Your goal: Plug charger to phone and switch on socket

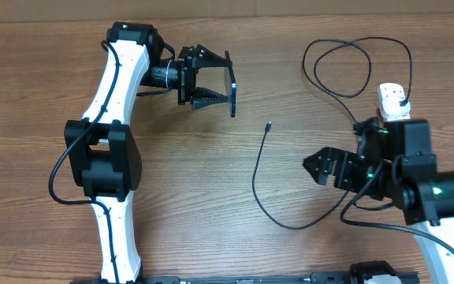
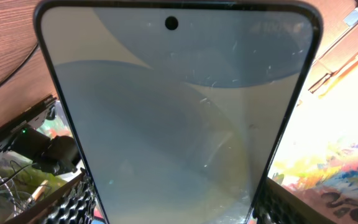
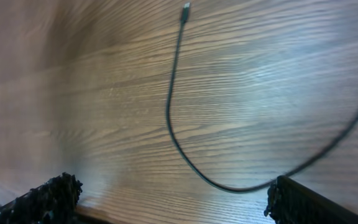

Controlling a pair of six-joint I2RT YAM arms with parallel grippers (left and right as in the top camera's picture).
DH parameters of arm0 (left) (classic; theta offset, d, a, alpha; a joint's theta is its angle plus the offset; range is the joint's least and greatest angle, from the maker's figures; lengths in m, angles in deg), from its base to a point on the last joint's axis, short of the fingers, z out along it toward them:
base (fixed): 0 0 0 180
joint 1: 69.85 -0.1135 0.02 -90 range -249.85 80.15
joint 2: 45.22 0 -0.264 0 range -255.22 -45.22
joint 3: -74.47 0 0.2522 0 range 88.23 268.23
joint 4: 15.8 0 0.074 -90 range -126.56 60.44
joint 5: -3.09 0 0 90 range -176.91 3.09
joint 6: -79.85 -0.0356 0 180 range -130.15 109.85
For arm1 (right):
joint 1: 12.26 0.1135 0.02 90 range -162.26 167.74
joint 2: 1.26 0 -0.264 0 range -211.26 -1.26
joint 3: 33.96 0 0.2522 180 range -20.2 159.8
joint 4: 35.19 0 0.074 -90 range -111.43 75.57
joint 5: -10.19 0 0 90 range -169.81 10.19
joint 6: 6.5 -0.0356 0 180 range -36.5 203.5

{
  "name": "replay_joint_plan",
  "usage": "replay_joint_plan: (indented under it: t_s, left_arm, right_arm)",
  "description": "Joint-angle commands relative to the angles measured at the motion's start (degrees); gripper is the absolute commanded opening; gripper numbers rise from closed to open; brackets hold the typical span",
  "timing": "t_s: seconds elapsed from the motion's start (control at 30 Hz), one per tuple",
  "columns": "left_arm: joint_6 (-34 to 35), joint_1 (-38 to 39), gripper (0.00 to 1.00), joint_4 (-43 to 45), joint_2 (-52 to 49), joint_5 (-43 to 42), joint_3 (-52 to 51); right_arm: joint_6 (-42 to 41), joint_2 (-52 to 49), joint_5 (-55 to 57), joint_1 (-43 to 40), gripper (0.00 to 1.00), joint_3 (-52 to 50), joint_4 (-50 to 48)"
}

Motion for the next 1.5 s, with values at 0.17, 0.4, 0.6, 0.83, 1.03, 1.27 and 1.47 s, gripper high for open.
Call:
replay_joint_plan:
  t_s: [0.17,0.4,0.6,0.83,1.03,1.27,1.47]
  left_arm:
    - [0.6,0.0,0.70,-0.2,1.0,-2.8,1.5]
    - [0.6,0.0,0.70,-0.2,1.0,-2.8,1.5]
    - [1.0,0.0,0.70,-0.2,1.0,-2.8,1.5]
    - [1.0,0.0,0.70,-0.2,1.0,-2.8,1.5]
    - [1.0,0.0,0.70,-0.2,1.0,-2.8,1.5]
    - [1.0,0.0,0.70,-0.2,1.0,-2.8,1.5]
    - [1.0,0.0,0.70,-0.2,1.0,-2.8,1.5]
  right_arm:
    - [-1.2,-1.0,-0.5,6.1,1.00,1.8,-5.8]
    - [-3.0,-1.8,4.0,11.5,1.00,6.8,-8.4]
    - [-3.4,-6.3,12.5,16.7,1.00,13.7,-2.1]
    - [-9.0,-12.7,27.4,28.5,1.00,15.8,-5.5]
    - [-11.9,-12.7,36.9,37.5,1.00,16.3,-12.8]
    - [-13.2,-12.7,39.4,41.2,1.00,18.7,-17.7]
    - [-13.3,-14.3,37.0,41.2,1.00,18.7,-23.8]
